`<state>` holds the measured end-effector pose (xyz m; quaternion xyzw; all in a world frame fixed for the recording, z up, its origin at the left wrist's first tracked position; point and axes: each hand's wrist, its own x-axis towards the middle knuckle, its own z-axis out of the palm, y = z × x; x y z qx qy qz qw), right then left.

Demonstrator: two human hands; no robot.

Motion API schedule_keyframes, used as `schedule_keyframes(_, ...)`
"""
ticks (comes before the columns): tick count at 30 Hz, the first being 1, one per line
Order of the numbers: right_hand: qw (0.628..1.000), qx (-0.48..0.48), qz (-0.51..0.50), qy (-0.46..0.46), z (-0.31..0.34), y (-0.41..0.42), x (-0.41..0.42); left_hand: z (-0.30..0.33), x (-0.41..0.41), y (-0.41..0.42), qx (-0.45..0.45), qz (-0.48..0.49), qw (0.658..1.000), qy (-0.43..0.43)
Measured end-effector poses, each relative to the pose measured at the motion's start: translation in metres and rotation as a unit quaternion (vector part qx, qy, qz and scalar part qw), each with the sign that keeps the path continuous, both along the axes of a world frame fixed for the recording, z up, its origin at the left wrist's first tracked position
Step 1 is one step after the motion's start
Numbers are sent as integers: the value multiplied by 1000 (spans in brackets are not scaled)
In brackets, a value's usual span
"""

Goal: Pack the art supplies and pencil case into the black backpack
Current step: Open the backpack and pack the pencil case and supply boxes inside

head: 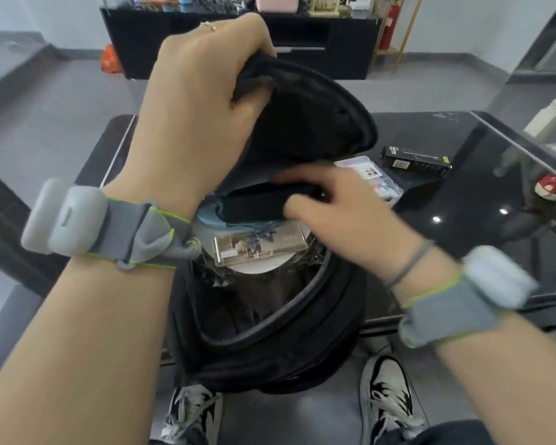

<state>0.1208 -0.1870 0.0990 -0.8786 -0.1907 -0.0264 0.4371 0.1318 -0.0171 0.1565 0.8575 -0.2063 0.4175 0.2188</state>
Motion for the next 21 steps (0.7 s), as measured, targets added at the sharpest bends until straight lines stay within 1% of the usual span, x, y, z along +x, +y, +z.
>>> schedule_keyframes(3, 998, -8, 24, -63, -39, 26, 15, -1, -1, 0, 8, -6, 1000, 1)
schedule_keyframes(5, 997, -20, 38, -68, -53, 35, 25, -2, -2, 0, 9, -8, 1000, 2)
schedule_keyframes(7, 993, -57, 48, -91, -63, 40, 34, -3, -2, 1, 12, -10, 1000, 3)
schedule_keyframes(9, 982, -125, 34, -136, -72, 42, 41, -4, -3, 3, 12, -10, 1000, 4)
schedule_keyframes(11, 971, -173, 10, -162, -77, 44, 45, -5, -4, 3, 13, -12, 1000, 8)
schedule_keyframes(15, 953, -223, -31, -202, -81, 49, 47, -6, -5, 4, 10, -16, 1000, 10)
schedule_keyframes(19, 944, -240, -45, -222, -83, 47, 44, -6, -5, 4, 9, -16, 1000, 8)
schedule_keyframes(21, 953, -199, -42, -226, -78, 43, 41, -8, -4, 3, 3, -15, 1000, 7)
